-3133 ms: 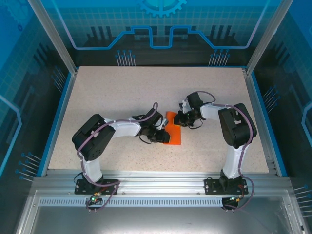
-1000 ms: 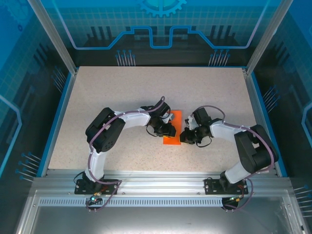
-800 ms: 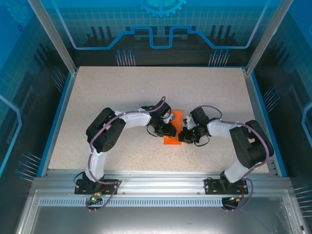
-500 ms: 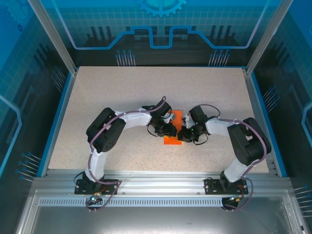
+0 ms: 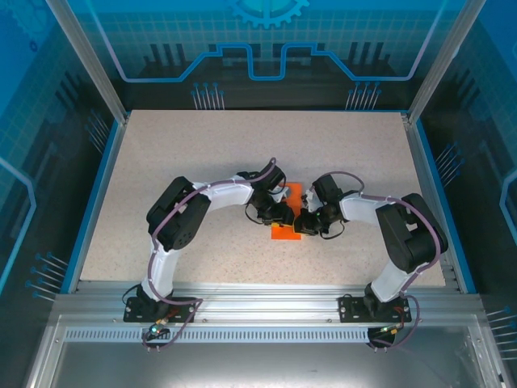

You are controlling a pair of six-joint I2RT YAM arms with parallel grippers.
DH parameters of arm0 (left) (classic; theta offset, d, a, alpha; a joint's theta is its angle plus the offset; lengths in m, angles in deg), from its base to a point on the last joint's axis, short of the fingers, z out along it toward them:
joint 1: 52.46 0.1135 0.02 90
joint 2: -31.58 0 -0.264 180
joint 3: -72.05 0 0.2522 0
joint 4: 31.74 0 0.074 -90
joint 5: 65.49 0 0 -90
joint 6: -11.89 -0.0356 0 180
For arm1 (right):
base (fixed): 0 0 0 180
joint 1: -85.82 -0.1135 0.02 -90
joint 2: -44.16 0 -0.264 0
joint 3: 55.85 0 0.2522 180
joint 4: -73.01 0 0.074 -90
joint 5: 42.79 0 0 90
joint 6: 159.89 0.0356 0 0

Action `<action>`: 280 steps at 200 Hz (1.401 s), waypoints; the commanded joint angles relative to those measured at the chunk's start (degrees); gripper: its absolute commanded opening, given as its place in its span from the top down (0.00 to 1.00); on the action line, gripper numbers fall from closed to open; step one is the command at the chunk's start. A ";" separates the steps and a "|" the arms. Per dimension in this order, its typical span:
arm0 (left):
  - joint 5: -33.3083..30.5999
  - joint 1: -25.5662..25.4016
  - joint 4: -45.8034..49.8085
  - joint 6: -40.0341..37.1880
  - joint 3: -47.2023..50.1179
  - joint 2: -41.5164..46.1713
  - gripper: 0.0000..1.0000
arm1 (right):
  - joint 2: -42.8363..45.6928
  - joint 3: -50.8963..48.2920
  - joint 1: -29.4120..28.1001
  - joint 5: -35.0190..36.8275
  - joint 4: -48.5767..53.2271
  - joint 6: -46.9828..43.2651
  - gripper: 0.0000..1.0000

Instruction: Fold a paper plane with a square sheet of paper (fold left side to right side)

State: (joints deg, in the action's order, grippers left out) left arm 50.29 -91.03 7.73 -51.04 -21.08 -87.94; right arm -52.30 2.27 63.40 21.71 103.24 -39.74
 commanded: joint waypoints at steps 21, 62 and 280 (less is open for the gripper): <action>-0.67 2.61 -6.60 0.94 1.09 1.52 0.61 | -2.94 -2.30 0.26 8.41 4.61 -1.15 0.94; -0.21 2.88 -6.55 0.12 2.38 4.45 0.61 | -3.11 -2.26 0.35 8.09 4.45 -1.15 0.94; -5.22 7.36 -0.68 -1.78 -14.80 -10.26 0.57 | -4.63 -0.68 -0.41 11.42 8.56 -3.10 0.94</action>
State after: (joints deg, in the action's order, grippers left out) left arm 48.57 -85.39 6.90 -51.63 -32.14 -94.96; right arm -53.13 3.88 63.42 23.20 104.77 -41.66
